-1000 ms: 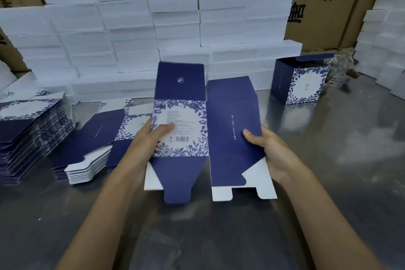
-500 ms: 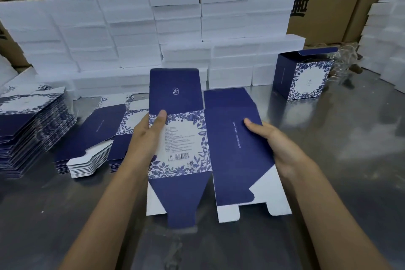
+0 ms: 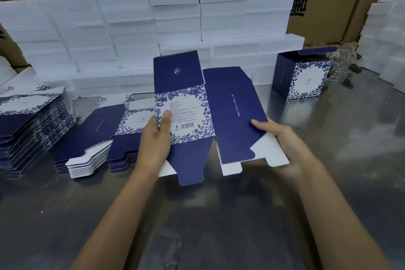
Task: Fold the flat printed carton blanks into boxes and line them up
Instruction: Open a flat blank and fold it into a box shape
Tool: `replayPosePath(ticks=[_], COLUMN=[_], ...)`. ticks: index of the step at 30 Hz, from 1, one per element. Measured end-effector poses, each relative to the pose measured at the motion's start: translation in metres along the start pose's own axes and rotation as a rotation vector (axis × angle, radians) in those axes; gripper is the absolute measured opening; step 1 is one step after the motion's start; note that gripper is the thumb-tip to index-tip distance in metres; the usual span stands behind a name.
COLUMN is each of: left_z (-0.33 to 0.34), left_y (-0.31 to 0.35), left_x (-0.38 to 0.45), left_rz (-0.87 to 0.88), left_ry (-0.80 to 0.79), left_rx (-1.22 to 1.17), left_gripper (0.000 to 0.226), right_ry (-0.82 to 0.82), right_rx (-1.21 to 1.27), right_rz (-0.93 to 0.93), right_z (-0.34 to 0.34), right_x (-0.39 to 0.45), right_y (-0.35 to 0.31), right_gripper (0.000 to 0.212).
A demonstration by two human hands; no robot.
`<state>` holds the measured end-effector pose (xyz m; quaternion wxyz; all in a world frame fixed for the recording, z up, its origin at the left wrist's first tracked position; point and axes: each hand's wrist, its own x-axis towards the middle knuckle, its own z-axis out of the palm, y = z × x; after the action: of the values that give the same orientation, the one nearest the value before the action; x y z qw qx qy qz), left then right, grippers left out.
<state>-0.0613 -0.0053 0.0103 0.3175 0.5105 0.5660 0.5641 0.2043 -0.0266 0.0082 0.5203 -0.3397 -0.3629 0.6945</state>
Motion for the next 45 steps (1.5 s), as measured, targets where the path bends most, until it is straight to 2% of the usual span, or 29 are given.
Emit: replayPosePath(ticks=[3,5,7,10,12,14,17,20,23,27,29,32,36,45], left_z=[0.002,0.003,0.004,0.009,0.012,0.013,0.013,0.011,0.008,0.009,0.012,0.011,0.011,0.013], left_y=[-0.001,0.002,0.005,0.011,0.013,0.016,0.022,0.026,0.03,0.028,0.024,0.02,0.015,0.011], left_x=[-0.005,-0.009,-0.014,-0.025,-0.029,-0.032,-0.033,-0.029,-0.028,-0.028,-0.027,-0.024,-0.02,-0.017], left_rz=[0.02,0.136,0.207,0.11,0.131,0.175,0.198,0.186,0.161,0.151,0.177,0.277,0.336,0.344], left_ry=[-0.014,-0.1,-0.261,-0.559,-0.626,-0.611,-0.516,-0.397,-0.332,-0.289,-0.256,-0.176,-0.169,-0.159], left_rx=[0.05,0.157,0.157,0.054,0.042,0.011,-0.041,-0.113,-0.084,-0.092,-0.122,-0.069,-0.067,-0.077], left_gripper=[0.033,0.062,0.08,0.088,0.089,0.087,0.068,0.042,0.038,0.034,0.03,0.04,0.035,0.033], right_ry=[-0.004,0.038,0.066,0.125,0.113,0.11,0.014,-0.116,0.006,0.241,0.272,0.256,0.257,0.193], right_rx=[-0.038,0.036,0.119,0.099,0.053,-0.018,-0.108,-0.341,-0.511,-0.689,-0.79,-0.966,-1.386,-1.344], right_rz=[-0.032,-0.026,0.006,-0.04,-0.083,-0.09,-0.132,-0.2,-0.261,-0.345,-0.35,-0.291,-0.197,-0.207], right_z=[0.0,-0.003,-0.003,0.003,0.01,0.016,0.022,0.026,0.033,0.039,0.038,0.033,0.026,0.024], right_x=[-0.002,-0.003,-0.003,-0.002,0.002,0.006,0.008,0.009,0.014,0.021,0.023,0.022,0.017,0.021], right_y=[-0.003,-0.006,-0.007,-0.006,-0.003,0.001,0.005,0.014,0.025,0.038,0.042,0.037,0.03,0.036], right_gripper=[0.034,0.04,0.046,0.049,0.052,0.053,0.034,0.045,0.062,0.064,0.062,0.055,0.034,0.049])
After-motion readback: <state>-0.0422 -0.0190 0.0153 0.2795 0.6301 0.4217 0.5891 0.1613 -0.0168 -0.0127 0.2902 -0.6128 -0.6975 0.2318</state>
